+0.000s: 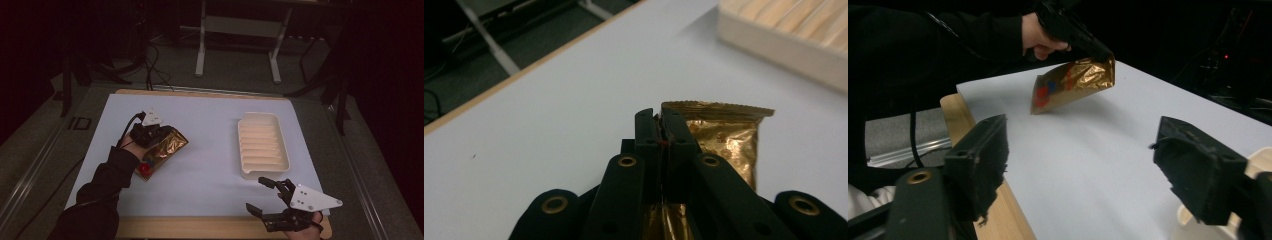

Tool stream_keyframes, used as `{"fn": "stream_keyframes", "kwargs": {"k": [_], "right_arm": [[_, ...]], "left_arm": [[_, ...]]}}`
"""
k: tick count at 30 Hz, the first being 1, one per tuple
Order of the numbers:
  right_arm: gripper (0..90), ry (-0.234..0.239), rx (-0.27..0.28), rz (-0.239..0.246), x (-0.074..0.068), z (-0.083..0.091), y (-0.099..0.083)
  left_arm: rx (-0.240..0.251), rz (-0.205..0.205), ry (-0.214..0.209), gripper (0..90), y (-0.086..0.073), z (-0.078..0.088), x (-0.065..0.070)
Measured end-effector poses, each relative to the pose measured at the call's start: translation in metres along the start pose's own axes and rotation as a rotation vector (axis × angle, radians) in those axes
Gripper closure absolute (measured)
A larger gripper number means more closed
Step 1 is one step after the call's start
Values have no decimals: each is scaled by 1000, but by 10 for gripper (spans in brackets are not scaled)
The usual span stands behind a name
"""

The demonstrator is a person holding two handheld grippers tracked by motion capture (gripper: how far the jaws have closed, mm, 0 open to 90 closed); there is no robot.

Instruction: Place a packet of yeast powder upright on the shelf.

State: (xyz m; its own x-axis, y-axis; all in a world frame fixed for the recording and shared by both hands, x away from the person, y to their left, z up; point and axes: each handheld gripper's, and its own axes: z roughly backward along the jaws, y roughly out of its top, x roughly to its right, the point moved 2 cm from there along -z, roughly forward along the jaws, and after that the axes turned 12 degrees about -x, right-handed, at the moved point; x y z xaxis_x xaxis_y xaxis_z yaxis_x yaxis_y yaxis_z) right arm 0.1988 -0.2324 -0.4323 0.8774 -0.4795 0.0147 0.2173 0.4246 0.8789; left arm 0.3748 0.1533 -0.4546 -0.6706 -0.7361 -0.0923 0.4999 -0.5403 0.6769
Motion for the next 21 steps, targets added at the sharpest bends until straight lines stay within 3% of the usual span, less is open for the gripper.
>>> {"fn": "stream_keyframes", "kwargs": {"k": [3, 4, 8, 11, 14, 16, 18, 21], "right_arm": [[222, -24, 12, 5, 1, 3, 2], [220, -58, 5, 1, 3, 4, 4], [194, -74, 29, 7, 4, 6, 8], [147, -33, 44, 52, 7, 5, 11], [132, -63, -26, 72, 8, 1, 12], [134, -76, -64, 38, 8, 0, 13], [142, -60, -98, 22, 8, -1, 16], [135, -29, -106, 16, 11, -1, 21]], "left_arm": [[32, -8, -10, 886, 6, 12, 6], [46, -4, -23, 886, 8, 16, 7], [103, 0, -37, 886, 15, 30, 17], [136, 1, -51, 886, 19, 36, 25], [175, 6, -63, 886, 22, 42, 34], [203, 9, -74, 886, 24, 45, 39], [226, 18, -101, 886, 26, 49, 45], [250, 15, -119, 887, 28, 54, 54]]}}
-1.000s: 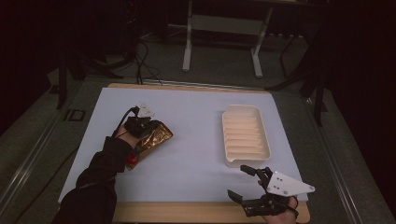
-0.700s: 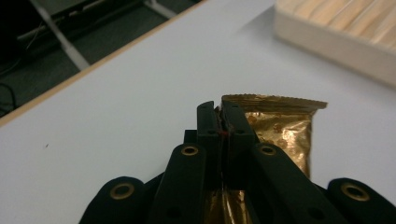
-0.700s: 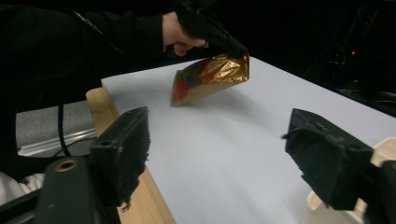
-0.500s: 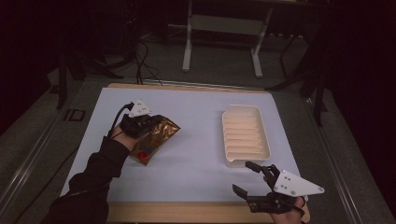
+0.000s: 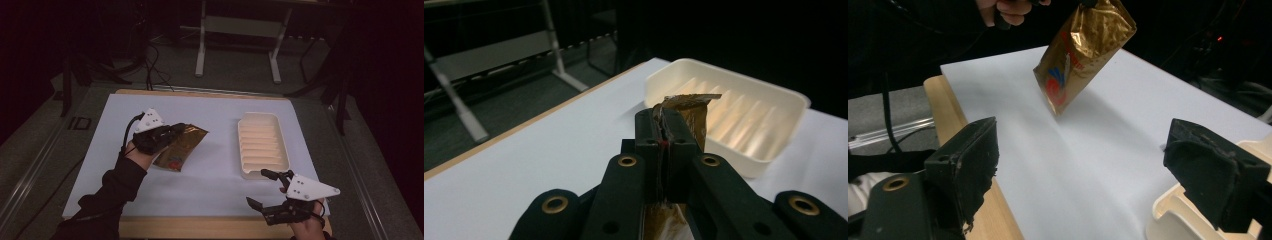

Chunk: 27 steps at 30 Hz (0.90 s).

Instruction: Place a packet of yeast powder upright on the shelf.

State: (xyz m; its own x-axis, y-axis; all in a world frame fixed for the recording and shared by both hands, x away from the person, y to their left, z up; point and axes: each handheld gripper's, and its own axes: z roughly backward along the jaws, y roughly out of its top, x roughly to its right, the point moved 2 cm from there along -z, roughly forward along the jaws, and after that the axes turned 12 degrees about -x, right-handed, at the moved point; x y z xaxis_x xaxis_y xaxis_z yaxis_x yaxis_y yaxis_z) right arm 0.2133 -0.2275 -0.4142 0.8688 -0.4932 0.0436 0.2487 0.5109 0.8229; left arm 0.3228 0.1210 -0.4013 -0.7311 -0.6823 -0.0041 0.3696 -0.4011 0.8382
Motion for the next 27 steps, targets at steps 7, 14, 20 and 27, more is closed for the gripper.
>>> {"fn": "stream_keyframes", "kwargs": {"k": [7, 14, 20, 27], "right_arm": [[101, 49, 21, 32, 11, 4, 18], [104, 39, -11, 70, 24, 5, 40], [174, 44, -79, 95, 33, 1, 61], [246, 77, -169, 128, 38, -13, 85]], "left_arm": [[73, 7, -44, 886, 6, 10, 16], [129, 26, -102, 884, 6, 15, 29], [160, 14, -145, 885, 3, 16, 44], [176, 16, -170, 885, -2, 12, 58]]}}
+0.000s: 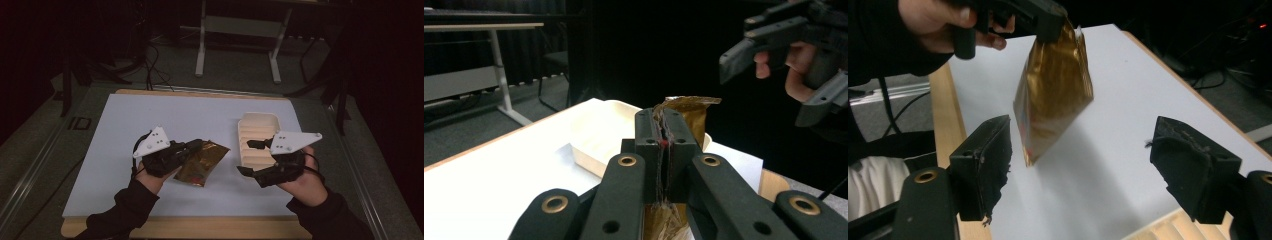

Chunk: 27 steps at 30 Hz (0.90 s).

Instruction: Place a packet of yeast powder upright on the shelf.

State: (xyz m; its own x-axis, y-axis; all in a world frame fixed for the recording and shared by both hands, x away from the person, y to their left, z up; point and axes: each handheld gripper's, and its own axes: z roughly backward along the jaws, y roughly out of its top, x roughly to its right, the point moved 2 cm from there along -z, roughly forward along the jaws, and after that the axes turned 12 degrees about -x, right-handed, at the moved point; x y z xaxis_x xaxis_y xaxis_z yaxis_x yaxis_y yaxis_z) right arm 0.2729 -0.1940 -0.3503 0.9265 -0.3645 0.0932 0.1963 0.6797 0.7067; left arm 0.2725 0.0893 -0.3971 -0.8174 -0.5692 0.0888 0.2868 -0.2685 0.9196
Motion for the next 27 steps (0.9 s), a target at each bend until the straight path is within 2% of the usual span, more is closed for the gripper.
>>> {"fn": "stream_keyframes", "kwargs": {"k": [5, 6, 7, 9, 11, 12, 14, 15, 18, 21, 23, 27], "right_arm": [[290, 37, -48, 19, 1, -12, 11], [300, 57, -61, 19, 2, -14, 12], [303, 59, -74, 23, 2, -16, 14], [317, 73, -86, 26, 4, -20, 17], [329, 67, -92, 28, 6, -23, 20], [334, 81, -101, 28, 7, -24, 21], [389, 83, -123, 36, 9, -27, 24], [403, 99, -140, 40, 10, -29, 26], [438, 103, -175, 54, 12, -35, 29], [462, 109, -206, 67, 13, -40, 32], [491, 84, -243, 83, 13, -42, 33], [555, 95, -276, 91, 15, -42, 35]], "left_arm": [[19, -4, 6, 885, -2, -1, 7], [24, -2, 8, 885, -2, -1, 7], [30, 1, -5, 885, -2, -1, 8], [37, -7, -2, 885, -1, -1, 10], [44, -7, -24, 885, -1, -1, 12], [43, -5, -27, 885, -1, -2, 13], [56, 1, -21, 884, -2, -2, 14], [64, 5, -31, 884, -2, -3, 14], [83, -1, -36, 884, -2, -3, 16], [80, -7, -40, 884, -1, -5, 17], [86, -4, -41, 884, -1, -6, 18], [95, 12, -50, 883, -3, -8, 18]]}}
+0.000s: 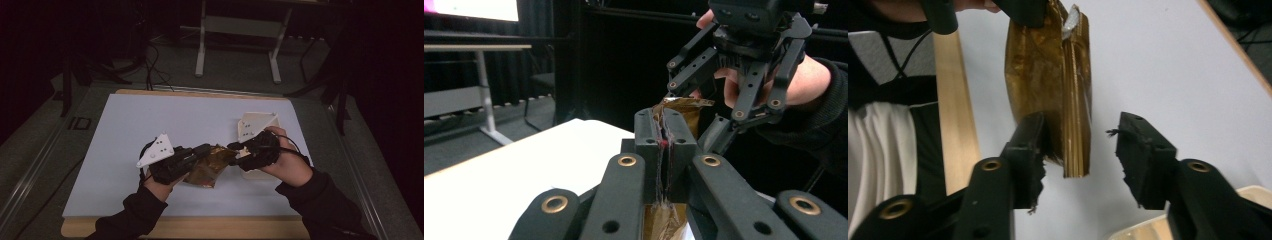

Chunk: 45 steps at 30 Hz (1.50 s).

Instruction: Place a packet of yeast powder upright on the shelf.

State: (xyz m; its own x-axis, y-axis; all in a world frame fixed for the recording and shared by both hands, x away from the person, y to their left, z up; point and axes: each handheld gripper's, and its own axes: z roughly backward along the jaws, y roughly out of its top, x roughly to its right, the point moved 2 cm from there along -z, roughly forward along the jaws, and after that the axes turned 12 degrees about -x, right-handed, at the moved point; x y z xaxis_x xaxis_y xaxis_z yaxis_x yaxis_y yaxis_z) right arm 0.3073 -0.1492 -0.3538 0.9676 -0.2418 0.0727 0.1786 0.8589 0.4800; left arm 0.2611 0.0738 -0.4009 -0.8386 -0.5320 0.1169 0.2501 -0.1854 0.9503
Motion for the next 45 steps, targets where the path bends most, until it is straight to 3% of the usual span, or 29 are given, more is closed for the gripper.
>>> {"fn": "stream_keyframes", "kwargs": {"k": [3, 5, 8, 10, 14, 19, 21, 24, 26, 30, 33, 38, 41, 45], "right_arm": [[634, 39, -21, -5, 1, 0, 2], [755, 44, -35, 0, 1, 0, 3], [847, 46, -56, 26, 1, 0, 5], [864, 52, -66, 38, 1, 0, 6], [872, 65, -82, 50, 1, 3, 6], [875, 58, -77, 47, 2, 9, 7], [875, 42, -69, 51, 3, 12, 7], [877, 30, -62, 44, 6, 16, 5], [878, 21, -51, 42, 8, 21, 4], [878, 4, -26, 47, 11, 33, 1], [878, -14, -11, 52, 13, 45, -1], [878, -36, 7, 78, 16, 67, -7], [878, -56, 14, 74, 17, 79, -11], [878, -80, 18, 83, 20, 93, -20]], "left_arm": [[-7, -1, -4, 883, 0, -1, 0], [-13, 2, -12, 882, 0, -3, 0], [-21, 1, -6, 881, 0, -3, -2], [-31, 15, -25, 877, 0, -3, -4], [-28, -13, -45, 852, 1, -2, -5], [-18, -20, -80, 729, 8, 2, -7], [-22, -25, -88, 628, 11, 5, -6], [-12, -27, -106, 550, 14, 10, -4], [8, -38, -98, 413, 13, 13, -4], [-8, -28, -79, 267, 9, 15, -8], [-9, -1, -86, 212, 3, 18, -11], [-22, -26, -12, 129, -4, 24, -15], [-34, -2, 13, 83, -9, 27, -19], [-49, 36, 14, 72, -17, 31, -23]]}}
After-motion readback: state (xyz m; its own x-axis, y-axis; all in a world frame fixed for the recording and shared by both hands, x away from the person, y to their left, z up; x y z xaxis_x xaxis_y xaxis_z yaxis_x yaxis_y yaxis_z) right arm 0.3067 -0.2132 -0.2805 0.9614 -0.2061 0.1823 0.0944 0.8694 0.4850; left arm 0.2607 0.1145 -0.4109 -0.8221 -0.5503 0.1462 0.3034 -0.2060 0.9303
